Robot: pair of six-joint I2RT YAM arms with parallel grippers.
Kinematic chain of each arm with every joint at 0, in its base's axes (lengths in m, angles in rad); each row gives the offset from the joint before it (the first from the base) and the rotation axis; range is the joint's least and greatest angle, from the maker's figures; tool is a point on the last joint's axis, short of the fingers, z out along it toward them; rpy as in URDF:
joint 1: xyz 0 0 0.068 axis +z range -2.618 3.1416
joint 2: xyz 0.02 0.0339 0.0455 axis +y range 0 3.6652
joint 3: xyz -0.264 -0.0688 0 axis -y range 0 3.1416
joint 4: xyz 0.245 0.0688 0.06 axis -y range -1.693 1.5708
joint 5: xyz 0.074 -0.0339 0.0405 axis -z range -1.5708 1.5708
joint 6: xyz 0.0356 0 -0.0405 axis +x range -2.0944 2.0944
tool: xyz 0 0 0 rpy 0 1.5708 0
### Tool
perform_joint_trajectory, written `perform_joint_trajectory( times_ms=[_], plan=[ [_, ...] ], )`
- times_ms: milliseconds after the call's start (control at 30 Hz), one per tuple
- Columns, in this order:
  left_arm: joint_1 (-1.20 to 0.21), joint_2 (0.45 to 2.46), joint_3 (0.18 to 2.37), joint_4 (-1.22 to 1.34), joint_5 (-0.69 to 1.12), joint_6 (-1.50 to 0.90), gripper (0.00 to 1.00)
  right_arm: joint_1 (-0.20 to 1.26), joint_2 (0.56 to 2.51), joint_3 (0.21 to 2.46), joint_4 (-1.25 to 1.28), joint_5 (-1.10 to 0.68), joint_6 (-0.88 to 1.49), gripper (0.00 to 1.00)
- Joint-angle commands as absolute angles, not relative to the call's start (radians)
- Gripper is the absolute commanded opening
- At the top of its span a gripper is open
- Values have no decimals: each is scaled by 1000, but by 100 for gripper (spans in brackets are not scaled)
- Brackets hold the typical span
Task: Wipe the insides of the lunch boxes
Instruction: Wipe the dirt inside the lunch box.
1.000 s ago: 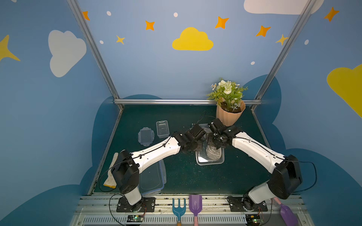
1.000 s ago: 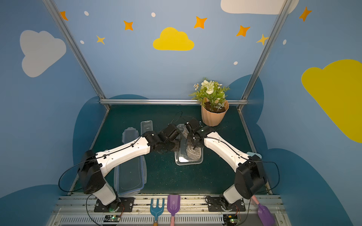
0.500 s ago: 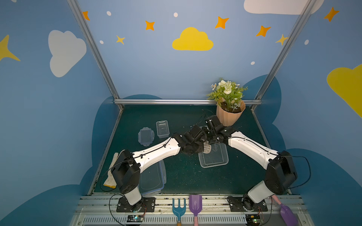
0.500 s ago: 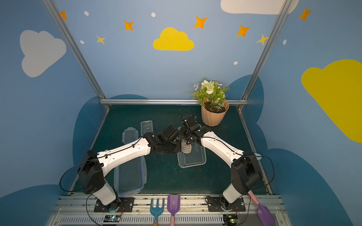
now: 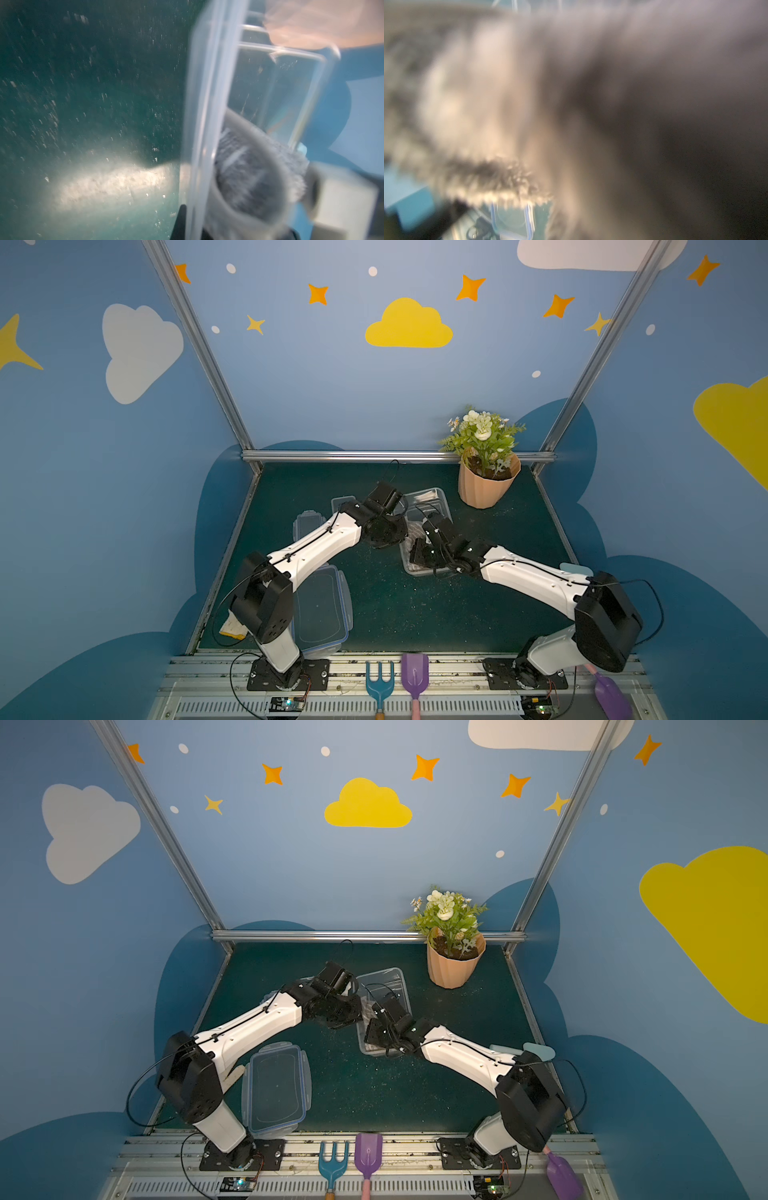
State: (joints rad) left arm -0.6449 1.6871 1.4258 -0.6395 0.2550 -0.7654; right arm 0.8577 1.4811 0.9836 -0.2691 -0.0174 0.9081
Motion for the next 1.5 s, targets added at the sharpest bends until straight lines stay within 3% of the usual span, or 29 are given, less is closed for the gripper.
perform_joint_trajectory(
  times_ms=[0,133,300,667,933,1167,1467],
  plan=[
    [-637,1674,1522,-529,185,-736,5,892,1460,943,-457,-54,928,0],
    [-637,1699,1560,-634,104,-675,5,892,1462,998,-667,12,871,0],
    [-687,1686,1513,-717,40,-629,4,853,1494,1124,-935,273,823,0],
    [-862,1648,1369,-731,71,-663,5,673,1580,1322,-887,434,684,0],
    [-930,1633,1315,-638,194,-721,4,628,1643,1371,-648,365,711,0],
    [-928,1654,1314,-556,283,-758,4,639,1607,1228,-207,48,839,0],
    [-841,1663,1368,-458,376,-804,4,722,1662,1126,-130,-77,886,0]
  ],
)
